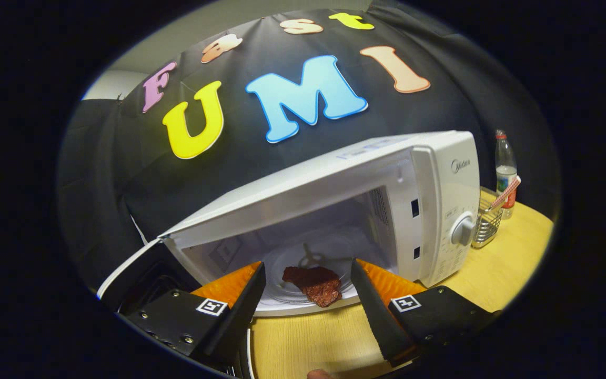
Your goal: Open the microwave, put the food inside, and close the microwave door.
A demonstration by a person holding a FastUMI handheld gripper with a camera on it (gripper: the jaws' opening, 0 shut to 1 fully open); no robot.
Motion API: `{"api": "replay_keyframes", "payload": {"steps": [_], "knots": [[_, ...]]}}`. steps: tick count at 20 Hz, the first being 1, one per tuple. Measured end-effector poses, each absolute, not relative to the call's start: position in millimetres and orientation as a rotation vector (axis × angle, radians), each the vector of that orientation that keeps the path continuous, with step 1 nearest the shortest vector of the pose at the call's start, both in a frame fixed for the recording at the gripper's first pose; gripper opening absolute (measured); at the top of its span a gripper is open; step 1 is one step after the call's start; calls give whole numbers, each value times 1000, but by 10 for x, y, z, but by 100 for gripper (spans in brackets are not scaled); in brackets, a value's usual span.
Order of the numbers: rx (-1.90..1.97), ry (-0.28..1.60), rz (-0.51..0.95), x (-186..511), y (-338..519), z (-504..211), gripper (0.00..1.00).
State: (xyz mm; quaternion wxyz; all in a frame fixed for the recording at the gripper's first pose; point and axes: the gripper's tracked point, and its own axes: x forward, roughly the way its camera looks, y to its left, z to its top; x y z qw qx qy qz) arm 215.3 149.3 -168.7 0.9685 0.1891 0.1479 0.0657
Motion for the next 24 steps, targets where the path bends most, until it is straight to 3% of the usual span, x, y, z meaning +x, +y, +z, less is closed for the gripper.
{"api": "replay_keyframes", "payload": {"steps": [13,24], "knots": [[255,140,292,868,1609,-512,97],[189,107,623,-393,2734,-183,97]]}}
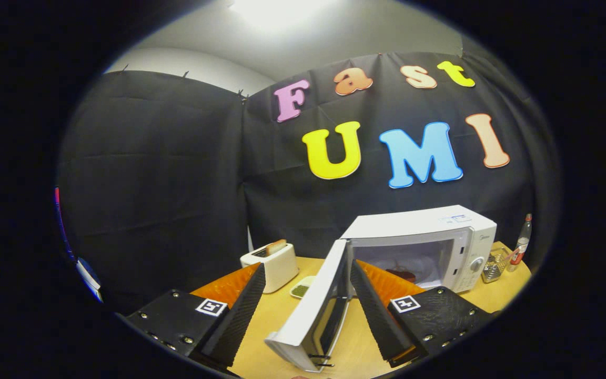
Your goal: Open the microwave, put the food inside, and close the microwave door.
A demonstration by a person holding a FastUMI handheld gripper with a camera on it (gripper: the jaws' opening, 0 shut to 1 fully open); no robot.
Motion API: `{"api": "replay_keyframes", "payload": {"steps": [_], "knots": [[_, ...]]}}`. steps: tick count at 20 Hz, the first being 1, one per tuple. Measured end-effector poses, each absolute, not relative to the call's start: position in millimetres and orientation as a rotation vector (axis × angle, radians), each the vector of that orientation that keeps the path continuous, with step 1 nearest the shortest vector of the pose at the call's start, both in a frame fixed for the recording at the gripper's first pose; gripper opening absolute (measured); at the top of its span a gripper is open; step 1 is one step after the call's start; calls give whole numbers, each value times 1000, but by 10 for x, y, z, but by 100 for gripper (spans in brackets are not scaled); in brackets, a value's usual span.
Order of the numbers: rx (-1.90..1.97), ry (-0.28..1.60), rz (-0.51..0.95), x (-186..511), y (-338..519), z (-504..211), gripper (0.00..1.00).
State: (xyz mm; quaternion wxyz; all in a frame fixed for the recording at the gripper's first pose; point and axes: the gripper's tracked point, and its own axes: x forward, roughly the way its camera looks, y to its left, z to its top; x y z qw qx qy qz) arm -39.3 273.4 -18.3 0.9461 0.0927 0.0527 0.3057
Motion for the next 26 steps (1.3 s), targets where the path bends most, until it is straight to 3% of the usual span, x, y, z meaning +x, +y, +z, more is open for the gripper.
{"api": "replay_keyframes", "payload": {"steps": [9,11,14,16,26], "knots": [[169,173,872,-1303,3587,-388,97],[145,209,915,-1502,3717,-568,92],[107,284,929,-1558,3749,-892,49],[88,336,948,-1588,3775,-1063,31],[10,428,865,-1270,3505,-1502,32]]}}
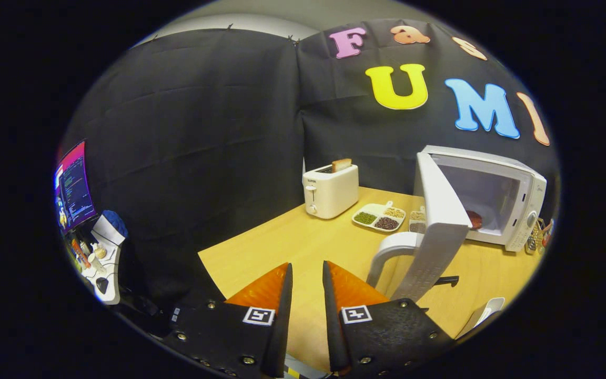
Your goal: Open the microwave, put the food inside, and close the microwave door.
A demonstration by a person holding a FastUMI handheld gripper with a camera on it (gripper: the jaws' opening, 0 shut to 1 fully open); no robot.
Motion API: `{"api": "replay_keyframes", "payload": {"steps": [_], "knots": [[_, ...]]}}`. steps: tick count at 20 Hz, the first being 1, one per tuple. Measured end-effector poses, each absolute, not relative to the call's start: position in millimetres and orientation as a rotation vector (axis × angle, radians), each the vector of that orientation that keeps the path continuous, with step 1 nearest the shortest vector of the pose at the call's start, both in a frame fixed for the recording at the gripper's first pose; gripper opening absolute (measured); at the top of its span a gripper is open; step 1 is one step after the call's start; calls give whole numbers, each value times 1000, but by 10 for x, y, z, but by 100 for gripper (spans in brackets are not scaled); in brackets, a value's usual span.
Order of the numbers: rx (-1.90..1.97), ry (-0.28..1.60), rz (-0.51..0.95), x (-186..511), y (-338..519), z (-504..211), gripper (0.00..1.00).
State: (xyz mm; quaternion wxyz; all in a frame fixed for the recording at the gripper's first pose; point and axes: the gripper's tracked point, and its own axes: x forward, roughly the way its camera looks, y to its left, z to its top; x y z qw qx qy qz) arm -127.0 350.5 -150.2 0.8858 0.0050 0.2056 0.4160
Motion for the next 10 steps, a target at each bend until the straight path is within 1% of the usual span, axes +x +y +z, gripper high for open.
{"api": "replay_keyframes", "payload": {"steps": [1,2,3,6,10], "knots": [[2,431,833,-1199,3428,-1527,32],[8,420,758,-1038,3298,-1522,17],[31,437,745,-1032,3189,-1529,2],[99,474,750,-1036,3254,-1553,0],[36,459,730,-1011,3123,-1601,1]]}}
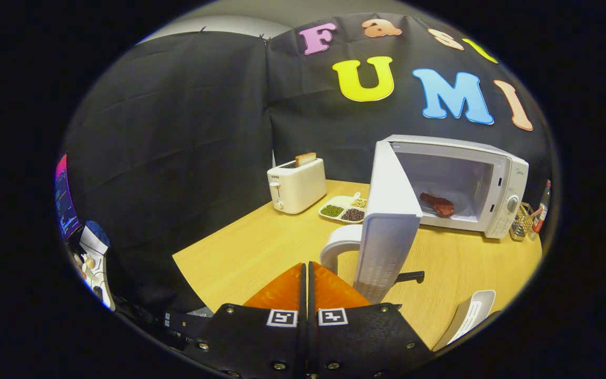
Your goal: Open the microwave, put the food inside, and close the microwave door.
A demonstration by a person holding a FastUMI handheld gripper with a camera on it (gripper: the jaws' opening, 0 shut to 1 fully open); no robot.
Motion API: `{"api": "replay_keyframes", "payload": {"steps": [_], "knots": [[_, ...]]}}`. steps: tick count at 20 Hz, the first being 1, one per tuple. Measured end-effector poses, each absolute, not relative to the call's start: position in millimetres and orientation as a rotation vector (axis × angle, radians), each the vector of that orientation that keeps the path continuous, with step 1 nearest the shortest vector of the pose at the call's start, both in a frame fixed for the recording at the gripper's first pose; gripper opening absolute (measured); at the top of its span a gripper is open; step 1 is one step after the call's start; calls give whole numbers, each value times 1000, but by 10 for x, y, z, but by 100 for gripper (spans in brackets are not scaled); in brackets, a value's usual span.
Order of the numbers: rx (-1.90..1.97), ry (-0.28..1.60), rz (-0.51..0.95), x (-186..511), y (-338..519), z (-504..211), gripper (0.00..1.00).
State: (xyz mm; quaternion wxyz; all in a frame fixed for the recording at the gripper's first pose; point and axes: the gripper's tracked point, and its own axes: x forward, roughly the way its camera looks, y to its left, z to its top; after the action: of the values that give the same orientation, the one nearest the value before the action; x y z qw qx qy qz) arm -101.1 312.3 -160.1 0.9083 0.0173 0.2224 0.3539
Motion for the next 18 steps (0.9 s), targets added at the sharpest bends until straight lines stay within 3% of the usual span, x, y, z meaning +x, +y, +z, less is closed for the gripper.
{"api": "replay_keyframes", "payload": {"steps": [4,18], "knots": [[53,471,716,-919,2956,-1634,1],[106,468,435,201,1662,-1629,0]]}}
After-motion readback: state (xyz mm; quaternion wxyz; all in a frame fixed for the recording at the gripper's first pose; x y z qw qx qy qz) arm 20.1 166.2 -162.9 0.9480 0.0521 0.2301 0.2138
